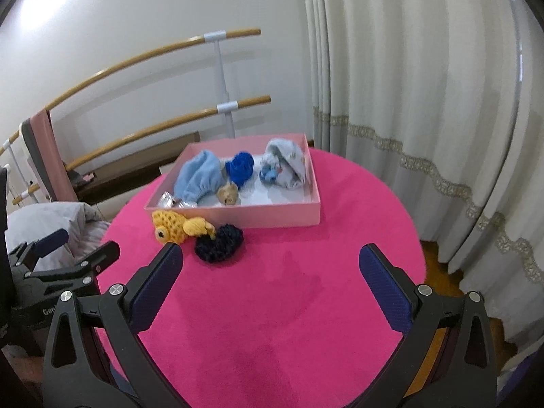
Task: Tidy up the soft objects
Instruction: 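Grasp the yellow crocheted fish with the left tool while the right tool grasps the navy scrunchie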
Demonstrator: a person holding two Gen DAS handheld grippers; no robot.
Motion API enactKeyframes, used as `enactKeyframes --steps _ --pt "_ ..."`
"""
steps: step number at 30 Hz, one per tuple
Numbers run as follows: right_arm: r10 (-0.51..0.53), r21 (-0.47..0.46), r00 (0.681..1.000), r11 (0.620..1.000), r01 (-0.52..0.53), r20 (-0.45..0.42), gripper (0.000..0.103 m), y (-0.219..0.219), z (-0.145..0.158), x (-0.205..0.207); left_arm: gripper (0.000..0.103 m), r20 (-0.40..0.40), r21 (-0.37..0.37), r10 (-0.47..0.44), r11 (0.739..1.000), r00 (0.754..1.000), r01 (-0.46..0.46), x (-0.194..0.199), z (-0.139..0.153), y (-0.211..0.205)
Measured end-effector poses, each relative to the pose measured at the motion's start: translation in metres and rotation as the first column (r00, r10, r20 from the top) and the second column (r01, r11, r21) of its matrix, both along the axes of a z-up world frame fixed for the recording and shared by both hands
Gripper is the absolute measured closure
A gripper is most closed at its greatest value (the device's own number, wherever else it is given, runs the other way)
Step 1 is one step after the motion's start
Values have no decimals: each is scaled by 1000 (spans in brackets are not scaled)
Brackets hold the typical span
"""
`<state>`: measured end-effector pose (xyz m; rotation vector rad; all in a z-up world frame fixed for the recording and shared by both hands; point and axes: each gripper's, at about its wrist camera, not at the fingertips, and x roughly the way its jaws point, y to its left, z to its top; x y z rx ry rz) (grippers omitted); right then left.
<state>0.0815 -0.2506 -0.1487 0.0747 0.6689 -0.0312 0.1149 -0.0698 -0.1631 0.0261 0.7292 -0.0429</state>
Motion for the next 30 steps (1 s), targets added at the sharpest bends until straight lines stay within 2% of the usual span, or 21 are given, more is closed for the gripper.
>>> enactKeyframes --steps 16,20,22,25,27,30 --pt "83 14 977 997 -82 -197 0 13 -70 94 0 -160 28 -14 999 987 19 140 -87 -5" --pt "90 38 972 996 -84 -216 0 9 -80 106 0 -185 23 -22 999 983 27 164 -104 -8" --pt "97 50 970 995 -88 -223 4 8 -84 113 0 -186 22 -33 999 982 38 174 -110 -10" --pt "121 70 965 992 -108 -234 8 8 -89 123 5 -190 19 -50 998 981 55 182 -117 -13" --pt "136 79 960 990 -120 -244 10 11 -92 127 20 -206 0 -63 998 976 64 187 -122 -12" --pt "163 87 953 986 -145 -254 17 18 -97 136 26 -216 -31 -82 997 973 77 191 -127 -11"
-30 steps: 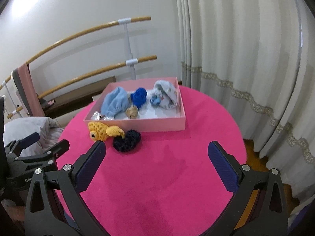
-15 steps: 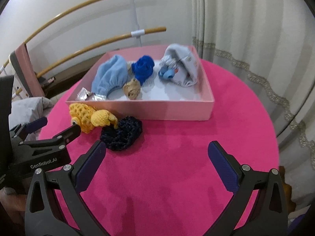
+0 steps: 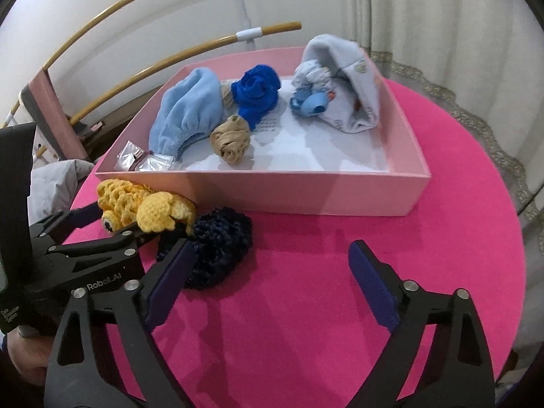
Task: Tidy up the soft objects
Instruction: 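Grasp the yellow crocheted fish with the left tool while the right tool grasps the navy scrunchie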
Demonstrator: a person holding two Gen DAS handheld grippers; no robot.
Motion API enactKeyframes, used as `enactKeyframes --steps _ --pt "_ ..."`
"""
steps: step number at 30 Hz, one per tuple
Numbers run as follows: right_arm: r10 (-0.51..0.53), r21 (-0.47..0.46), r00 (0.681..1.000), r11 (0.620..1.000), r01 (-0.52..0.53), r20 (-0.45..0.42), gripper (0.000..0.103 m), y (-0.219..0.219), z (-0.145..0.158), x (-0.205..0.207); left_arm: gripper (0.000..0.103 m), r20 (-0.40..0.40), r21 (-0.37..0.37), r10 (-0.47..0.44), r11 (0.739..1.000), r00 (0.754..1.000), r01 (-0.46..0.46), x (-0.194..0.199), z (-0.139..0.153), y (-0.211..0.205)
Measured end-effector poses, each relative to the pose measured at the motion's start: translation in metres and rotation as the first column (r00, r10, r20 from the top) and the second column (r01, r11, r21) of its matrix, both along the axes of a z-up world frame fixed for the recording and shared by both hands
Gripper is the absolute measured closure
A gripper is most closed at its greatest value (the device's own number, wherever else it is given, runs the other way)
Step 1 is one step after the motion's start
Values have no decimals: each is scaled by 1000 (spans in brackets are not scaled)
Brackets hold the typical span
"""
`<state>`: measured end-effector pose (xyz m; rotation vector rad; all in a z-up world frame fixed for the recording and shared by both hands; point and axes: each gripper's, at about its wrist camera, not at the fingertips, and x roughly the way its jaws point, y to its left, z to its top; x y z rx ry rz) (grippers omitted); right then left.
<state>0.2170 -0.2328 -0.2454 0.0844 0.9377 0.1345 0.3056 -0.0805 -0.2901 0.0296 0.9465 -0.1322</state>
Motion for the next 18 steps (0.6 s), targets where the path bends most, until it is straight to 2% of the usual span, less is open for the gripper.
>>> enactKeyframes --steps 2,6,9,11,13,16,18 --pt "18 -1 1000 1000 -18 -4 19 6 -2 4 32 5 2 -18 1000 1000 18 -2 2 1" --pt "66 -6 998 998 -66 -25 37 21 -13 11 45 9 3 -30 1000 1000 30 -4 2 0" --pt "69 -44 998 997 -70 -15 40 29 -15 9 50 11 -5 -32 999 999 32 -6 2 1" --pt "64 -54 998 996 -64 -7 52 31 -17 8 54 12 -8 -37 999 999 37 -10 5 1" --pt "67 -39 998 997 -68 -3 79 31 -15 9 62 11 -12 -42 999 999 42 -13 8 1" --pt "78 -46 997 996 -78 0 87 36 -14 5 68 9 -16 -44 999 999 45 -18 12 1" --pt "78 -42 997 996 -78 3 89 34 -10 3 71 9 -20 -43 999 999 43 -21 14 3"
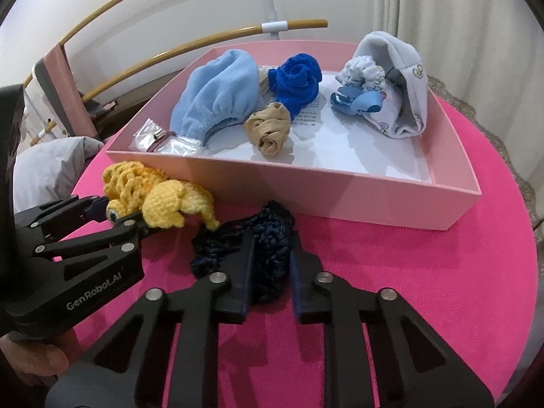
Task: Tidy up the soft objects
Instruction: 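Grasp the yellow crocheted fish with the left tool while the right tool grasps the navy scrunchie, then carry the fish and navy scrunchie into the pink box and release both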
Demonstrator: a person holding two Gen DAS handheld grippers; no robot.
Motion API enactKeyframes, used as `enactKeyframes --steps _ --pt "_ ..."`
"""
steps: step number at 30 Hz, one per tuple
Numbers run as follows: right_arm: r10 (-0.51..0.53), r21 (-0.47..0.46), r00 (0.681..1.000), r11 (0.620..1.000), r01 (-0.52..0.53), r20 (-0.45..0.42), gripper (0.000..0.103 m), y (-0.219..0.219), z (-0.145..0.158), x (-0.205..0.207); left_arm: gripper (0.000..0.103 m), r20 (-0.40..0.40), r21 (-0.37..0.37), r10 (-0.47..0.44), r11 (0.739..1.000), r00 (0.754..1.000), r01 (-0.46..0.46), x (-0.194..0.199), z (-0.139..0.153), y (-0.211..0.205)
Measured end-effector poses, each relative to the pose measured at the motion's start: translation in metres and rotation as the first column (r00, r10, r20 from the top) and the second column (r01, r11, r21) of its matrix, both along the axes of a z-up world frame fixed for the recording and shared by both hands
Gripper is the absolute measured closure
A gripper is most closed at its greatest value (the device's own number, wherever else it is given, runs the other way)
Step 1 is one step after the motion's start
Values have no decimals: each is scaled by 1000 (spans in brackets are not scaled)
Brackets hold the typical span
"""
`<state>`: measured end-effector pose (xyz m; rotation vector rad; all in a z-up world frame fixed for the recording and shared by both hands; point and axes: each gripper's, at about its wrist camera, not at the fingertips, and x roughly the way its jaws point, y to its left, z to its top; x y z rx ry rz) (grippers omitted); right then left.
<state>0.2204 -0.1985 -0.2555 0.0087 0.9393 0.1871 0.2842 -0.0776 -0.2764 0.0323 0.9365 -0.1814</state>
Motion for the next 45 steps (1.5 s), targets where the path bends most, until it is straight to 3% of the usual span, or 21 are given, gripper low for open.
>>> enactKeyframes --steps 16,25,32,37,45 --pt "-44 46 997 998 41 62 90 -34 34 -46 75 40 -20 -4 1000 999 5 -45 32 0" --pt "-33 26 987 999 29 157 90 -34 80 -53 75 120 5 -3 1000 993 2 -62 74 -2" --pt "-35 -13 973 999 39 228 90 -37 128 -28 75 206 22 11 1000 978 -15 -56 122 -2" --pt "-27 -38 974 999 37 225 89 -36 151 6 75 236 18 11 1000 972 -15 -38 149 -4" --pt "-29 -73 989 997 39 145 89 -37 137 56 75 180 26 2 1000 984 -6 2 145 -17"
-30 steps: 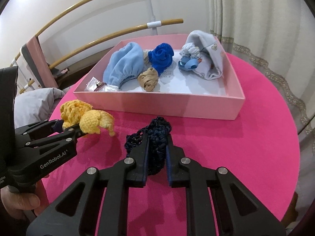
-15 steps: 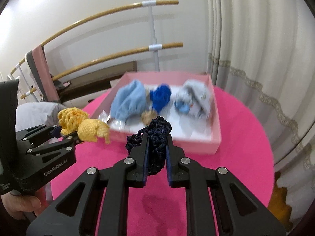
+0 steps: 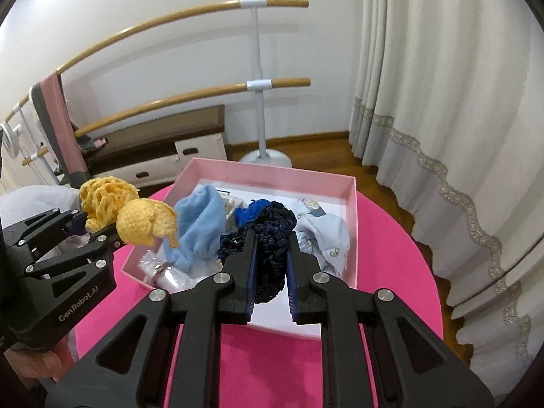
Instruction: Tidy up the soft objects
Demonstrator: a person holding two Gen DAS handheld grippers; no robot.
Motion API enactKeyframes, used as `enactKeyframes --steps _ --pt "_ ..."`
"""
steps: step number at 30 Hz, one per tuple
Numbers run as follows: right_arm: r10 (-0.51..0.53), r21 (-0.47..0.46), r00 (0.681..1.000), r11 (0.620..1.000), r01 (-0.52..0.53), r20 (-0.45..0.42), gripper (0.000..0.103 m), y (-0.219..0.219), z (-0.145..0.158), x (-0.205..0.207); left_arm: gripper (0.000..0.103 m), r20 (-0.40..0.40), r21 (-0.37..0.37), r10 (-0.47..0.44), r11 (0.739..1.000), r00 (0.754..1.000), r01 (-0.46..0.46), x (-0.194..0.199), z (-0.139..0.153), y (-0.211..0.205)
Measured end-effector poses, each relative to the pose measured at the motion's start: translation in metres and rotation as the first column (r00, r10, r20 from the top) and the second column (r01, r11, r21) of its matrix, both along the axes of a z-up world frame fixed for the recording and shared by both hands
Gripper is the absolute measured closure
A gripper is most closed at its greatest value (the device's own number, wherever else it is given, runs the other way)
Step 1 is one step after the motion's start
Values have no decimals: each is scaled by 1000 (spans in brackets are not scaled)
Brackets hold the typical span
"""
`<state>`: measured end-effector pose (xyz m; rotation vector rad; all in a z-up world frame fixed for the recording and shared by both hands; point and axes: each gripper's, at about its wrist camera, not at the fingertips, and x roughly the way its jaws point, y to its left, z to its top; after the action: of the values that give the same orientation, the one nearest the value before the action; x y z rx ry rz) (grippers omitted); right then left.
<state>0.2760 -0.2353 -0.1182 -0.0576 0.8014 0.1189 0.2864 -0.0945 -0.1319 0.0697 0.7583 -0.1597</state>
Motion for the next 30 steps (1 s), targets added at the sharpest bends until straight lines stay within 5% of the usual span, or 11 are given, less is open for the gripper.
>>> enactKeyframes --steps 14,16,18,19,23,30 --pt "-9 -11 996 1000 8 -92 83 -9 -35 25 68 -110 28 -10 1000 994 13 56 -27 -26" --pt "-19 -6 995 1000 18 -96 66 -9 -39 26 55 -129 41 -2 999 992 8 71 -35 -32" --pt "-33 7 996 999 33 -86 48 -13 -40 25 23 -129 48 16 999 991 -10 76 -37 -31" --pt "-38 16 996 999 39 -78 32 -15 -39 24 17 -113 51 23 999 993 -17 75 -36 -30" --pt "-62 47 997 997 64 -35 0 -25 -33 16 0 -65 74 32 997 997 -27 70 -34 -33" --pt "-133 75 991 988 132 0 0 -39 -20 5 0 -15 70 60 996 998 -59 44 -26 -27"
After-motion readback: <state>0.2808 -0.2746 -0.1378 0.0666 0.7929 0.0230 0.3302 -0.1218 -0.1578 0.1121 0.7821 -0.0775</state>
